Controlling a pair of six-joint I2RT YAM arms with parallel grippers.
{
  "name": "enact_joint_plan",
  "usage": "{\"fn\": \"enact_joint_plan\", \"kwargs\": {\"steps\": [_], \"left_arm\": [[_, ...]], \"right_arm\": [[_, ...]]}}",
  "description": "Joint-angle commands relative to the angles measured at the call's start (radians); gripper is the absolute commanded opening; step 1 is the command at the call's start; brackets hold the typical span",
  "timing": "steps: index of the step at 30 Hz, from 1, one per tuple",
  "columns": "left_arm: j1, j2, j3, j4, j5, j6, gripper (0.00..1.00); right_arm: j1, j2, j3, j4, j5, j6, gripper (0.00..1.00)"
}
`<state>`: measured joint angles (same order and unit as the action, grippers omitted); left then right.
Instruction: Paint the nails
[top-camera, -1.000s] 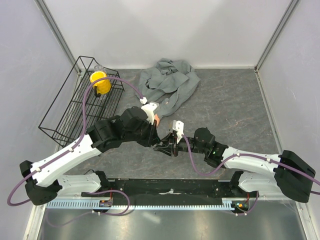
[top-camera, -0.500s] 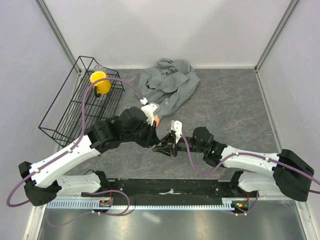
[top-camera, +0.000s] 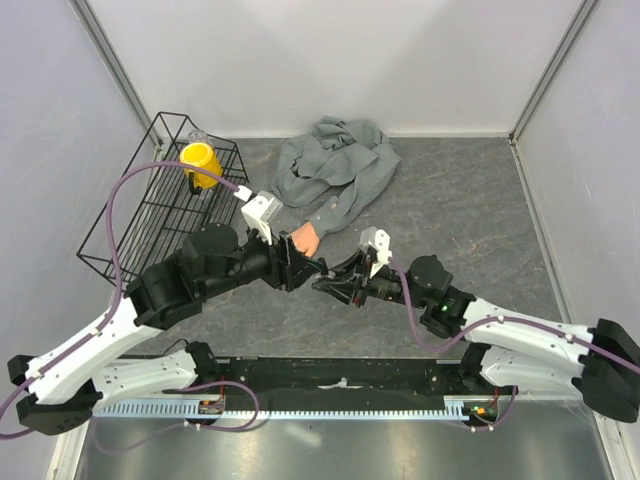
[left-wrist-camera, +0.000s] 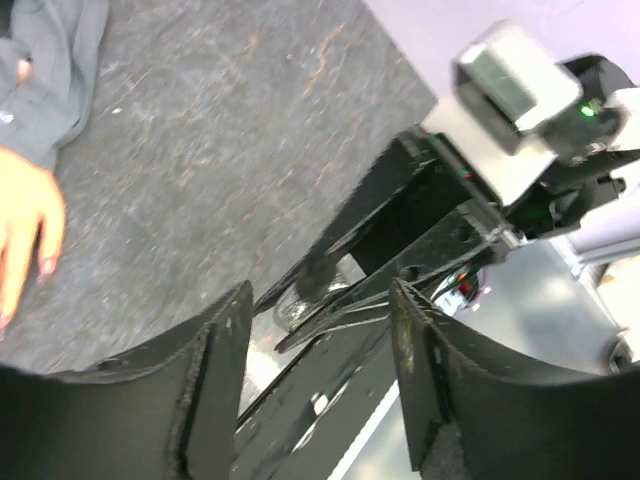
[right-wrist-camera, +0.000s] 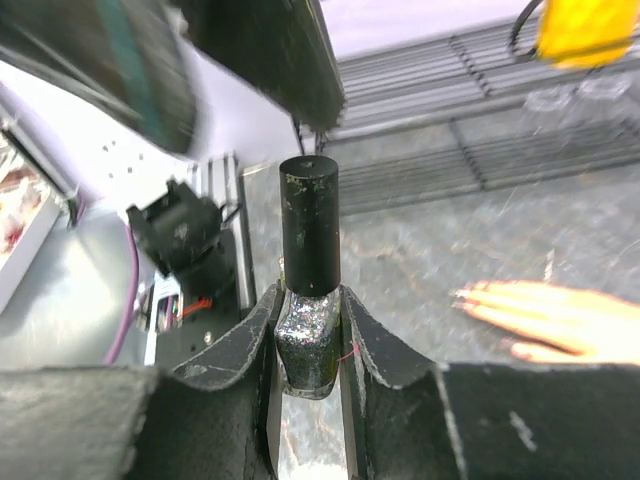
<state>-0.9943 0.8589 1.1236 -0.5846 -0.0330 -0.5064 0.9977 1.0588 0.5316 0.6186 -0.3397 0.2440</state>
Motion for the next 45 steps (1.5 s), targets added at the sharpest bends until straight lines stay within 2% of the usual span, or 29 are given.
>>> {"fn": "enact_joint_plan", "kwargs": {"steps": [1, 5, 8, 12, 16, 17, 22, 27, 34, 38, 45], "left_arm": [[0.002, 0.048, 0.004, 0.112, -0.005, -0.041, 0.57], [-0.001, 0.092, 0.045, 0.167, 0.025, -0.009, 0.56], [-0.001, 0.117, 0.054, 0.219, 0.126, 0.031, 0.60], [-0.001, 0.123, 0.054, 0.244, 0.179, 0.057, 0.62], [0.000, 0.121, 0.045, 0.253, 0.176, 0.052, 0.59], [0.000, 0.120, 0.042, 0.256, 0.185, 0.054, 0.56], [0.000, 0.117, 0.024, 0.311, 0.301, 0.091, 0.55], [0.000, 0.075, -0.007, 0.397, 0.487, 0.140, 0.65], [0.002, 0.019, -0.070, 0.534, 0.662, 0.140, 0.61], [0.002, 0.015, -0.085, 0.577, 0.696, 0.126, 0.54], [0.000, 0.060, -0.076, 0.580, 0.740, 0.111, 0.55]], "right_arm": [[0.002, -0.103, 0.007, -0.036, 0.105, -0.002, 0.00], [0.004, -0.140, 0.030, -0.109, 0.148, -0.011, 0.00], [0.004, -0.161, 0.034, -0.125, 0.146, -0.009, 0.00], [0.004, -0.193, 0.056, -0.177, 0.139, -0.017, 0.00], [0.005, -0.223, 0.059, -0.204, 0.134, -0.015, 0.00], [0.004, -0.224, 0.062, -0.210, 0.130, -0.012, 0.00], [0.002, -0.240, 0.080, -0.203, 0.021, 0.018, 0.00], [0.004, -0.267, 0.096, -0.172, -0.140, 0.064, 0.00], [0.002, -0.298, 0.107, -0.137, -0.234, 0.123, 0.00], [0.002, -0.299, 0.113, -0.115, -0.274, 0.143, 0.00], [0.002, -0.284, 0.125, -0.060, -0.312, 0.182, 0.00]]}}
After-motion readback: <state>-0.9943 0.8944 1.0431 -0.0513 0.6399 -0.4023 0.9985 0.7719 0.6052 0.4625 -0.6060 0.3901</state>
